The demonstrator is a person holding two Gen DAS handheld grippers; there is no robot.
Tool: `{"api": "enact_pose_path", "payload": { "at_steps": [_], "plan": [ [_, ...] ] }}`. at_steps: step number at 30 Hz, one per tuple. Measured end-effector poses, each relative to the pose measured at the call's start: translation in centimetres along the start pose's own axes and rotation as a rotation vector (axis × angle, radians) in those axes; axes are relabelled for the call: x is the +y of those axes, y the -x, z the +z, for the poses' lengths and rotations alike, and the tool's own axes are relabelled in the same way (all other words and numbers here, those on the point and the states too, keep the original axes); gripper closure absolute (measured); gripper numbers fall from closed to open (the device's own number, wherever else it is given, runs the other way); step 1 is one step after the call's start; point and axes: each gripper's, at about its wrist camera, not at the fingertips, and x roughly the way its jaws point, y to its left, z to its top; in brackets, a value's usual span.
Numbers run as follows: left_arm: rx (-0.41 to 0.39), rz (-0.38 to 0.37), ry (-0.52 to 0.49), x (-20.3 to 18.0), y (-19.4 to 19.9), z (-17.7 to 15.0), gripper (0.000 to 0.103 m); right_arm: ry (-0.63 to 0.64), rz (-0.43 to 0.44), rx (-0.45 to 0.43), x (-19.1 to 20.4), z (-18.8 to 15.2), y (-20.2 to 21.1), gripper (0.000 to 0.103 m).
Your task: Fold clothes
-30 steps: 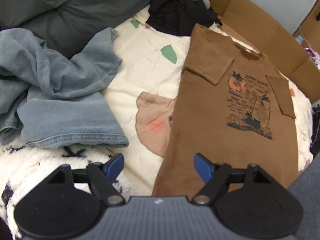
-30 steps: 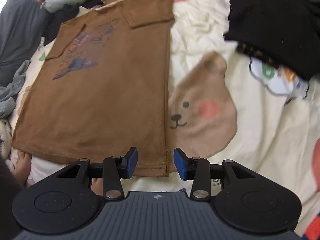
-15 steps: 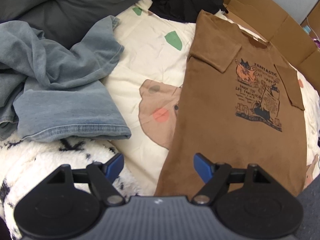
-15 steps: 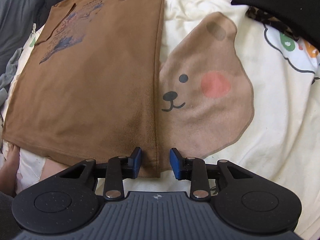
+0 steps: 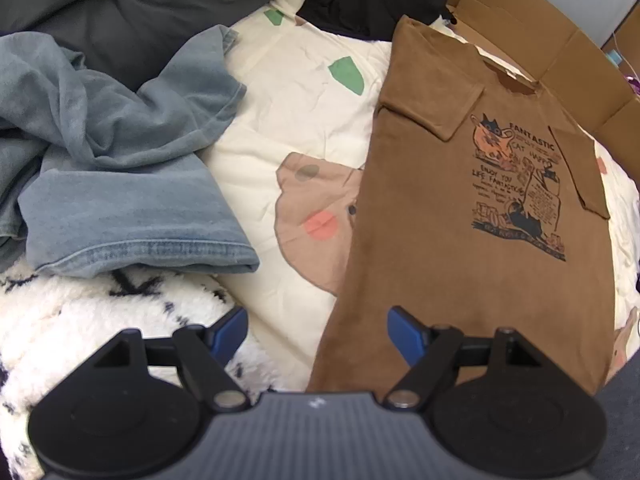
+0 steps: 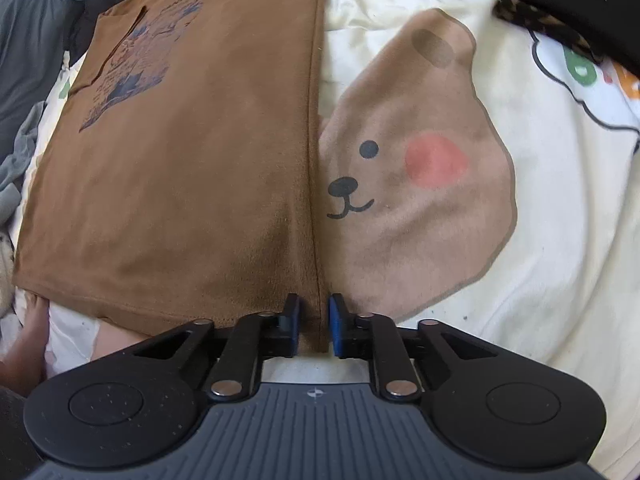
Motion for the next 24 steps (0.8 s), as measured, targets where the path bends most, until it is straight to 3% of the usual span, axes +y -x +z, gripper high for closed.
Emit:
{"api": "enact_pose_path", "payload": {
  "at_steps": [2, 12, 15, 17, 19, 24],
  "plan": [
    [0.001, -0.009, 0.001, 0.2, -0.6, -0.1, 0.024, -0.008, 0.004, 0.009, 0.1, 0.0, 0.1, 0.101],
    [0.008, -0.056, 0.008, 1.1, -3.3, -0.3, 0.028, -0.059, -0.009, 0.028, 0.5, 1.1, 2.0, 0.101],
    [0.028, -0.070, 0.016, 1.5, -4.6, -0.4, 0.039, -0.062, -0.018, 0.044, 0.7, 1.5, 2.1, 0.101],
    [0.058, -0.080, 0.028, 1.9, -5.9, -0.6, 0.055, -0.067, -0.026, 0.052, 0.9, 1.8, 1.9, 0.101],
    [0.092, -0.082, 0.030, 2.2, -7.0, -0.9, 0.063, -0.072, -0.035, 0.057, 1.0, 1.9, 2.0, 0.101],
    [0.142, -0.101, 0.025, 2.4, -8.9, -2.2, 0.065, -0.067, -0.052, 0.064, 1.5, 1.9, 2.0, 0.101]
  ]
}}
